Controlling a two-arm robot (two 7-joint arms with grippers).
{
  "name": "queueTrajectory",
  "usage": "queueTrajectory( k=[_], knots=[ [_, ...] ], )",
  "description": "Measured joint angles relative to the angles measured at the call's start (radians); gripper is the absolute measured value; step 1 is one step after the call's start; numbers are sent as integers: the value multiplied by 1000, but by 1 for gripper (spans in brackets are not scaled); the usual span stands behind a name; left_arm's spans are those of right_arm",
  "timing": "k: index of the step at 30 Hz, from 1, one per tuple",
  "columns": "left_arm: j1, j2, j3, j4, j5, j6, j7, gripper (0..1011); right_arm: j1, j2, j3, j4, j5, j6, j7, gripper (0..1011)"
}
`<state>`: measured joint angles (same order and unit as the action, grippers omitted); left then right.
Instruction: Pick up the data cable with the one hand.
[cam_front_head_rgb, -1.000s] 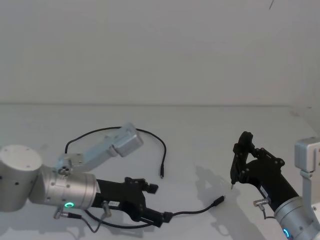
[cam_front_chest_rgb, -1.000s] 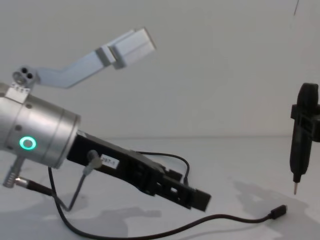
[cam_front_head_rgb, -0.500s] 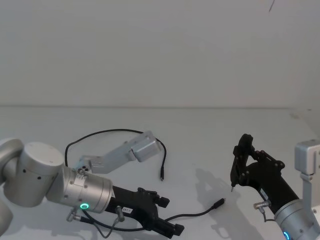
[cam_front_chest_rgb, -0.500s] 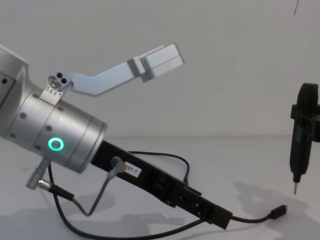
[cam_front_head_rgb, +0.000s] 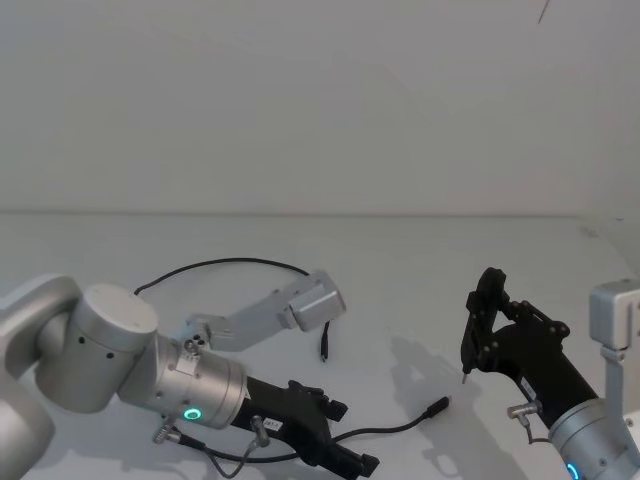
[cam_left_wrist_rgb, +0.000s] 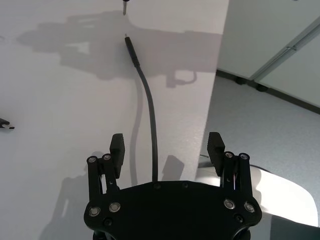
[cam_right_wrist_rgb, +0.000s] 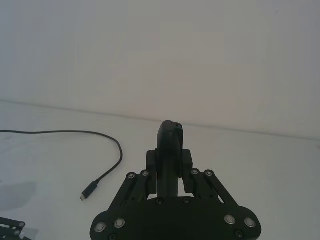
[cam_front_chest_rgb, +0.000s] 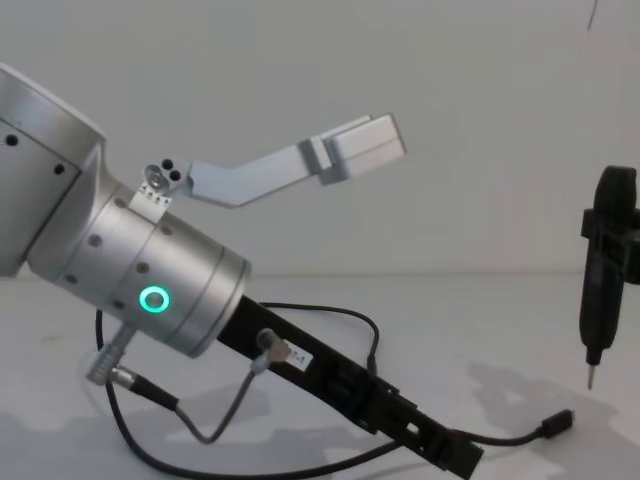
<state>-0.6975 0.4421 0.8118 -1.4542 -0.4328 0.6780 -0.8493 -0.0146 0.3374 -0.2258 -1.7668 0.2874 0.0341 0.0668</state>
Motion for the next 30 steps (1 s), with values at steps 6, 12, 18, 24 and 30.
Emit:
queueTrajectory(
  k=[6, 12, 18, 24, 30],
  knots=[
    [-4, -15, 15, 3, 16, 5, 36, 1001, 0, 0, 0, 0, 0, 0, 0, 279],
    [-5, -21, 22, 5, 23, 8, 52, 992, 0, 0, 0, 0, 0, 0, 0, 279],
    [-6, -25, 26, 5, 27, 9, 61, 864, 0, 0, 0, 0, 0, 0, 0, 279],
    [-7, -28, 29, 6, 30, 10, 69, 684, 0, 0, 0, 0, 0, 0, 0, 279],
    [-7, -30, 30, 7, 32, 11, 72, 483, 0, 0, 0, 0, 0, 0, 0, 279]
  ],
)
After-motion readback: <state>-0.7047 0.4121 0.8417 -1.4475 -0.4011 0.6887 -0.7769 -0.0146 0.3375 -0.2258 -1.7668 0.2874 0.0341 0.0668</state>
